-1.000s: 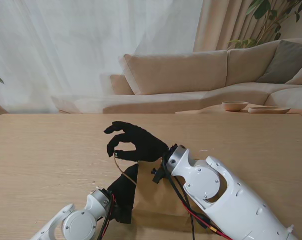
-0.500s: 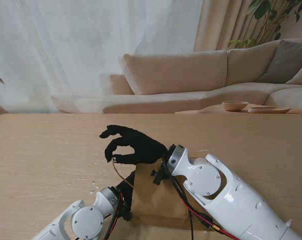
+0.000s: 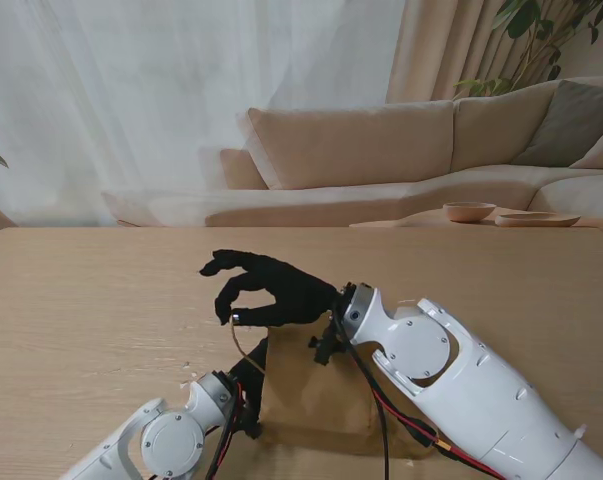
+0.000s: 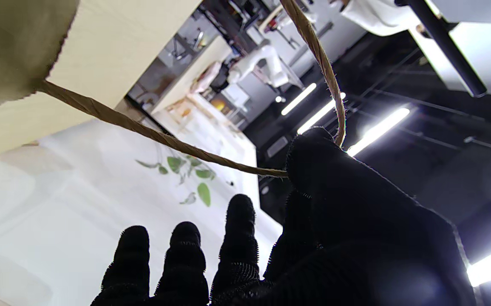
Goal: Bag the shoes
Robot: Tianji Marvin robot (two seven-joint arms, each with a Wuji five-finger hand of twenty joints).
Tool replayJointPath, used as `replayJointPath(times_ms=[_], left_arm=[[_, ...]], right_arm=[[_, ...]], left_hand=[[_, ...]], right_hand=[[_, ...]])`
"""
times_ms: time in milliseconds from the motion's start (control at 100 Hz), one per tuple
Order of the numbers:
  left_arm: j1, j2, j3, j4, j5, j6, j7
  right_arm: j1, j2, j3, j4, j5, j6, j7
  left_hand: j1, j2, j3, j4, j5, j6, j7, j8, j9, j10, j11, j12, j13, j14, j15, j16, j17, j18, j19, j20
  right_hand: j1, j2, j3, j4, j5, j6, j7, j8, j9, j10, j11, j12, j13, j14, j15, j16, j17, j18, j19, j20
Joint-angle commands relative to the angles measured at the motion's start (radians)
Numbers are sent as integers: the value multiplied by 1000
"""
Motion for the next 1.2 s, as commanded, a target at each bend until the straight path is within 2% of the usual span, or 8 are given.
replayJointPath(times_ms=[0, 70, 170, 430, 630, 770, 990, 1190], left_arm=[[-5, -16, -3, -28, -15, 11, -12], [-3, -16, -6, -33, -32, 22, -21], [-2, -11, -14, -39, -47, 31, -43], [7, -2, -44, -55, -95, 48, -97], [7, 2, -52, -56, -114, 66, -120], [7, -2, -49, -58, -123, 82, -115], [11, -11, -49, -65, -146, 106, -95], [18, -6, -70, -66, -169, 107, -119]], right_arm=[[-3, -2, -1, -10, -7, -14, 15], [2, 3, -4, -10, -8, -24, 26], [7, 10, -1, -12, 1, -30, 50], [-5, 32, 32, -31, 36, -47, 113], [6, 56, 46, -34, 71, -70, 188], [5, 62, 53, -45, 46, -74, 192], [23, 64, 27, -38, 19, -124, 169], [19, 69, 38, -36, 34, -134, 180]], left_hand=[[19, 124, 141, 13, -3, -272, 125, 57, 69, -20, 358, 120, -19, -29, 14, -3, -10, -36, -18, -2], [23, 126, 139, 13, -7, -261, 130, 62, 63, -21, 353, 119, -19, -30, 14, -3, -9, -40, -19, -3], [28, 126, 136, 13, -6, -257, 132, 66, 59, -23, 346, 112, -19, -30, 13, -3, -8, -41, -20, -3], [33, 126, 132, 16, -1, -240, 124, 65, 53, -24, 334, 97, -19, -31, 11, -4, -7, -43, -21, -4], [41, 129, 130, 18, 2, -226, 119, 74, 49, -25, 329, 88, -18, -33, 7, -6, -7, -46, -22, -4], [47, 137, 122, 18, -5, -217, 114, 85, 49, -24, 332, 88, -18, -33, 6, -7, -7, -46, -22, -4], [68, 153, 101, 22, -21, -175, 108, 103, 49, -21, 336, 91, -18, -33, 6, -7, -7, -44, -22, -4], [76, 156, 86, 26, -20, -176, 111, 113, 46, -19, 330, 87, -18, -33, 6, -7, -7, -44, -22, -4]], right_hand=[[14, 55, 11, -44, 77, -131, 68, 35, -24, -49, -26, -7, -13, -43, -35, -7, -25, -37, -30, -11], [16, 54, 20, -43, 80, -130, 74, 39, -24, -51, -28, -8, -16, -41, -40, -7, -29, -36, -32, -11], [8, 45, 81, -76, 88, -123, 87, 64, -24, -50, -16, -2, -14, -41, -42, 6, -27, -36, -33, -7], [12, 34, 118, -80, 99, -115, 103, 89, -15, -52, -13, -1, -11, -43, -38, 9, -26, -37, -34, -5], [1, 24, 197, -92, 125, -110, 103, 155, -11, -67, -20, -3, 0, -42, -2, 14, -18, -41, -36, -3], [-14, 7, 232, -98, 147, -124, 89, 187, -11, -68, -16, 0, -1, -41, 12, 14, -16, -43, -39, -5], [-51, -8, 267, -107, 164, -157, 60, 200, -14, -95, -18, -2, -5, -48, -8, -1, -21, -50, -52, -14], [-48, 12, 277, -112, 151, -146, 72, 239, 19, -75, -11, 1, 2, -55, 10, 6, -14, -56, -55, -18]])
